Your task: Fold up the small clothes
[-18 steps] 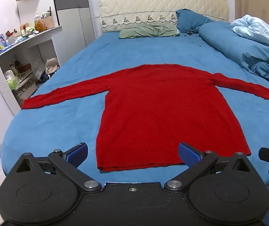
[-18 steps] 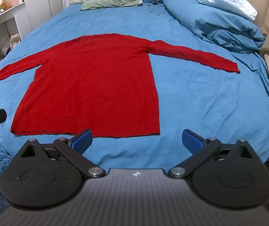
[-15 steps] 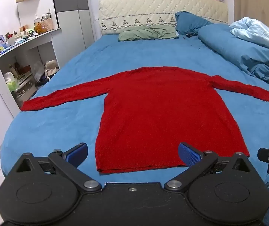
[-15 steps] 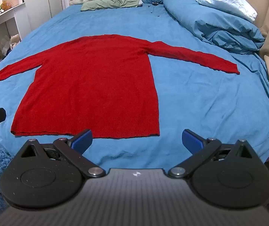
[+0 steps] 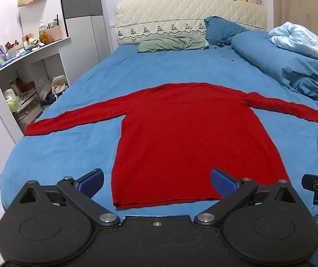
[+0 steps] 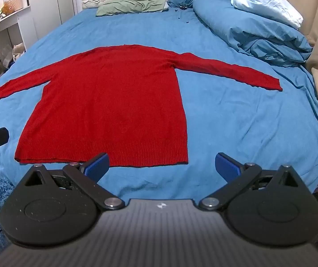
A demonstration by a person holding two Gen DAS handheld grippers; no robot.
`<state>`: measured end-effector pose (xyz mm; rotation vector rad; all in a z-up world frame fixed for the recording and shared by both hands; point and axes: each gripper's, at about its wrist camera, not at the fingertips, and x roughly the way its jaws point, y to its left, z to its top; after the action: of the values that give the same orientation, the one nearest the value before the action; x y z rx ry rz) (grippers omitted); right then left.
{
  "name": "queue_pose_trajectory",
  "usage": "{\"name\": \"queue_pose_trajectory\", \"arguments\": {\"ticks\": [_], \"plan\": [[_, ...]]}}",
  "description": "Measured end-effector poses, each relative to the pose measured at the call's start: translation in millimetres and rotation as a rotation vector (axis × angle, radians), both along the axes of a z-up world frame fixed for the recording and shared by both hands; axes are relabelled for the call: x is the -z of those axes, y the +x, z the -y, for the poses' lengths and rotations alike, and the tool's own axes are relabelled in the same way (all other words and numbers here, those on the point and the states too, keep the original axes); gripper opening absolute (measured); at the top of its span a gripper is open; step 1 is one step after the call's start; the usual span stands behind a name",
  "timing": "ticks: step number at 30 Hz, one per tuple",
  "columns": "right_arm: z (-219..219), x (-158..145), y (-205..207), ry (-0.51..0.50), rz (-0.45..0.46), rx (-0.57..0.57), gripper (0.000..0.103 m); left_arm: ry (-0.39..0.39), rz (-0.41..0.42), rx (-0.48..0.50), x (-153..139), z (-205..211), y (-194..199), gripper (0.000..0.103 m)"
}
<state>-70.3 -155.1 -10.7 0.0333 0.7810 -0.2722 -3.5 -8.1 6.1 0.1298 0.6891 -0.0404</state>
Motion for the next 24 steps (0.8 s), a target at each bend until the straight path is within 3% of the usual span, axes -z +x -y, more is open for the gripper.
{"name": "queue_pose_trajectory", "arguments": {"ticks": [24], "plan": [[-0.5, -4.6, 0.9, 0.001, 0.003, -0.001, 0.103, -0.025, 0.008, -0.006, 0.6, -11.8, -3.9, 0.103]]}}
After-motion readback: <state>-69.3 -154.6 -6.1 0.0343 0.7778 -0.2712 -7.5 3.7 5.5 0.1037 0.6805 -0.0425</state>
